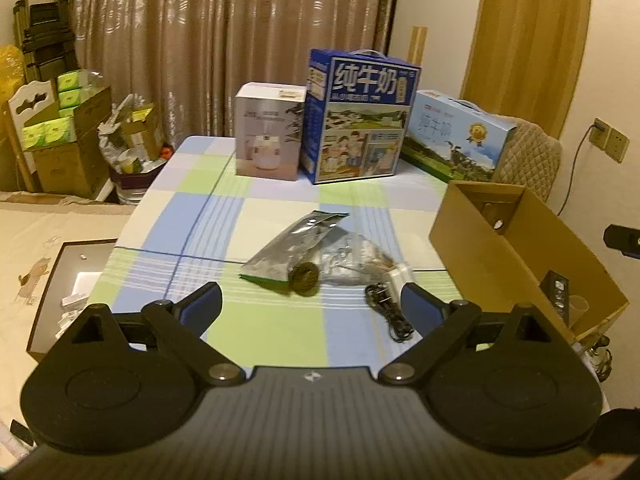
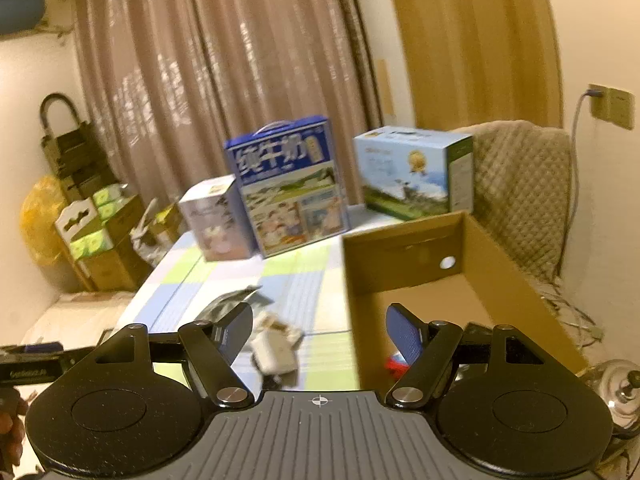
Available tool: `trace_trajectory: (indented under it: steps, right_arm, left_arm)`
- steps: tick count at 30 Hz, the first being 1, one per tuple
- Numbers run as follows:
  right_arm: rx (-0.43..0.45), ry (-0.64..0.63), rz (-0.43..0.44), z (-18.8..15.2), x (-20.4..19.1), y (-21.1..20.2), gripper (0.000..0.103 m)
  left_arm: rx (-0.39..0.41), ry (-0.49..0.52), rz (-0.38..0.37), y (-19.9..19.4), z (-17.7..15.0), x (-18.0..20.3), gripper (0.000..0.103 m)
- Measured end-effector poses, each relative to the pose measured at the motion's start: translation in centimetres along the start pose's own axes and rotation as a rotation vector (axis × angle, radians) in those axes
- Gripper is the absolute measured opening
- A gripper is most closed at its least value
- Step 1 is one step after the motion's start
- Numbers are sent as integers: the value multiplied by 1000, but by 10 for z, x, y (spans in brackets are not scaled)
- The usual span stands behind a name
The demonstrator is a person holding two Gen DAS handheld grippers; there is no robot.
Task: Organize objects
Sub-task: 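Withdraw both open grippers from the cardboard box back over the table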
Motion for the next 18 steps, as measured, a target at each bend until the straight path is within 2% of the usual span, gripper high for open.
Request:
trace_trajectory:
  steps: [8,18]
  right_arm:
    - [-62,-45,74,-32,-38,27,71]
    - [-152,-112,123,-76,-65,90,71]
  left_arm:
    - [-22,-17,29,7,-13,-26,95]
    - [-88,-9,37,64,-36,-47,95]
Point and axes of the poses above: each gripper's, at about its wrist camera, not at the fingertips, and y roughly the way its jaws point, x to its right, z to its top, the point moved 10 cm from there along y, roughly the way its jaws point, and after that the axes turned 7 degrees about x, right-handed, at the moved point
